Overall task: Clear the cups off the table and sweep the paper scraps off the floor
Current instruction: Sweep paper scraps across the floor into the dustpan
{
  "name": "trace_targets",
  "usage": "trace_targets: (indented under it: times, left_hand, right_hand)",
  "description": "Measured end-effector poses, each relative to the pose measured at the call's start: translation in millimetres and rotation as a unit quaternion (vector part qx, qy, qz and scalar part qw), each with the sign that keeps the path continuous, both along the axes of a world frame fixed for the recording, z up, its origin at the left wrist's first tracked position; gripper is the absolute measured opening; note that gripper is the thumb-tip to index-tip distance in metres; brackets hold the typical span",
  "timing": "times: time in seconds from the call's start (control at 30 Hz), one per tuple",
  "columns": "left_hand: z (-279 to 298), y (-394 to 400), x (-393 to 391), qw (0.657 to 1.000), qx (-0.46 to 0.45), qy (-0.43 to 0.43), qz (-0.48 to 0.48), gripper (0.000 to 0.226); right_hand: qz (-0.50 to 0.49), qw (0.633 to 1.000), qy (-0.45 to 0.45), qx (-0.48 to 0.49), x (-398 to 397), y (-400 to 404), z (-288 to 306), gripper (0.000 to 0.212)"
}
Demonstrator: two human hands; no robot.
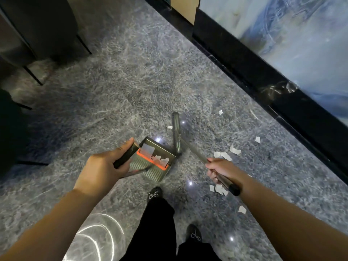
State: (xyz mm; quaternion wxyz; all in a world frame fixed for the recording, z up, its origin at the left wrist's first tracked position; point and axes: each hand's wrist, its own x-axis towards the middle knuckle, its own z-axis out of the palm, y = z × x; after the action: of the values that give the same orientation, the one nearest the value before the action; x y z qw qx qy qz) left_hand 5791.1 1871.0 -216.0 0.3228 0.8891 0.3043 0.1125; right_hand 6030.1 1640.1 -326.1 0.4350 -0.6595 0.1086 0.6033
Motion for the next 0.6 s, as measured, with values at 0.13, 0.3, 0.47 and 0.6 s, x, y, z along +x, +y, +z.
trace_targets:
  times: [0.13, 0.3, 0.47, 0.6]
  left_hand:
    - [-5, 56, 6, 0.998, 0.038, 0.017, -0.038, 0.072]
    - [-13, 123, 16, 0.998, 0.034, 0.027, -0.049, 0.092]
    - [-20, 159, 33, 0.996, 0.036, 0.049, -0.068, 0.080]
    - [-19, 164, 52, 0.994, 0.034, 0.051, -0.085, 0.072]
  right_hand:
    - [-0.003, 1.000, 0.021, -0.014, 22, 66, -17, 0.037]
    - [-0.005, 0.994, 0.096, -0.041, 52, 136, -41, 0.010]
    - [-0.041, 0.990, 0.129, -0.027, 68, 160, -55, 0.012]
    - [-0.120, 0.983, 0.135, -0.016, 72, 145, -52, 0.017]
